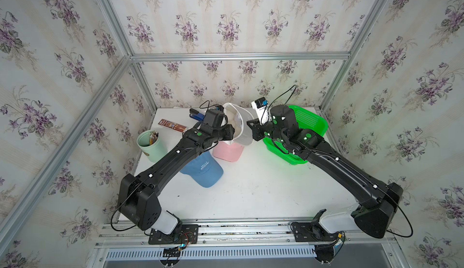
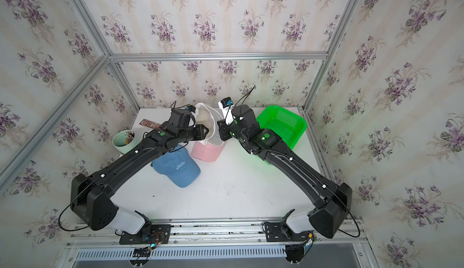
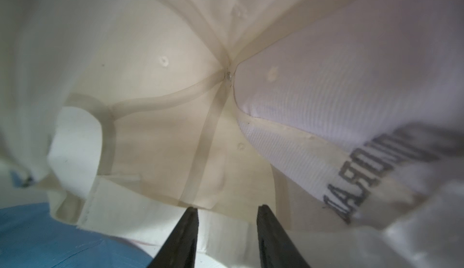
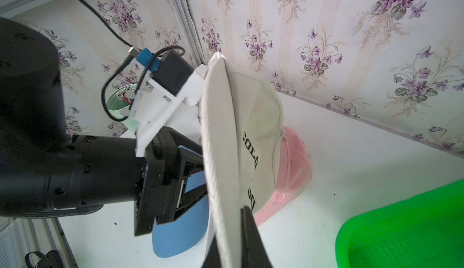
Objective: Turn the baseball cap inside out
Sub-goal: Turn over the baseball cap.
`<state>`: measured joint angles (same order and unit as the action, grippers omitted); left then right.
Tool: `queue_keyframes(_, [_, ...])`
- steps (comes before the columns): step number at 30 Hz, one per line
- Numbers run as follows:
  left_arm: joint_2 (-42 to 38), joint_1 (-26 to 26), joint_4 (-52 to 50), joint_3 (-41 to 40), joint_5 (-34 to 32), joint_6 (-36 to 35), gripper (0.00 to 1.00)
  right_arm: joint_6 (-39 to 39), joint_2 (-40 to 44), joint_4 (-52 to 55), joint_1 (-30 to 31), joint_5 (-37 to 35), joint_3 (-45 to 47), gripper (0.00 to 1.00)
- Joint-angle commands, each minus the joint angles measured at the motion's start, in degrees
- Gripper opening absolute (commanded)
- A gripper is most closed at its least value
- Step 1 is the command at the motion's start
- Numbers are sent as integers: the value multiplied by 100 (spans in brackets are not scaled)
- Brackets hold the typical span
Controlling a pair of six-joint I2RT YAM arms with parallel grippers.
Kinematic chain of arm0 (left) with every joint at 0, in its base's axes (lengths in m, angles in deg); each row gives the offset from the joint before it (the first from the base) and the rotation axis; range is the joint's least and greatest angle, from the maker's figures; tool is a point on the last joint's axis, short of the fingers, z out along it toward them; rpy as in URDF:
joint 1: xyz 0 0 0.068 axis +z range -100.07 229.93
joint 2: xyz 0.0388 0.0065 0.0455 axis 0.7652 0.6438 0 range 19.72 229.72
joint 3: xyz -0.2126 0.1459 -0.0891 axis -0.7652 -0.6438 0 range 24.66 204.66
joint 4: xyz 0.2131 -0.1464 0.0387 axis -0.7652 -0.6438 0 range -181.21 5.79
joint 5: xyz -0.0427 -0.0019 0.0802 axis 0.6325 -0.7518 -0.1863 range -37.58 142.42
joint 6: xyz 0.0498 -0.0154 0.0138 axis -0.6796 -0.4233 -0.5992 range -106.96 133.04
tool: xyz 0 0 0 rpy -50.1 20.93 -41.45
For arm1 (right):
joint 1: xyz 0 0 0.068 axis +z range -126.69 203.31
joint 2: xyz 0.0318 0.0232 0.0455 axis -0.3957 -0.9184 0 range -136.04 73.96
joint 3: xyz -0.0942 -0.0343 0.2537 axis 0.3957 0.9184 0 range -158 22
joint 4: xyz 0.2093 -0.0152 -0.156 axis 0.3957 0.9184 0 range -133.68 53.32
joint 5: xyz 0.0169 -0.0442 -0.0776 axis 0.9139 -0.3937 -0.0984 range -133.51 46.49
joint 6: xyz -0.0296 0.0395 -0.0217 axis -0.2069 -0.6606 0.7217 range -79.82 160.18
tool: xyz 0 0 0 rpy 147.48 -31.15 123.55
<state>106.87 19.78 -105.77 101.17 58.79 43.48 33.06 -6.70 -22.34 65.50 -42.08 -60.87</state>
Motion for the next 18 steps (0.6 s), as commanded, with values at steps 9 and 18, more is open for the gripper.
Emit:
queue_keyframes(9, [344,-114,783,277,-791,-158,44,-632,225,-407,-10,1300,336,0])
queue_keyframes(18, [394,-263,1854,-13,482,394,44,-1080,332,-1000,-89,1326,857,0])
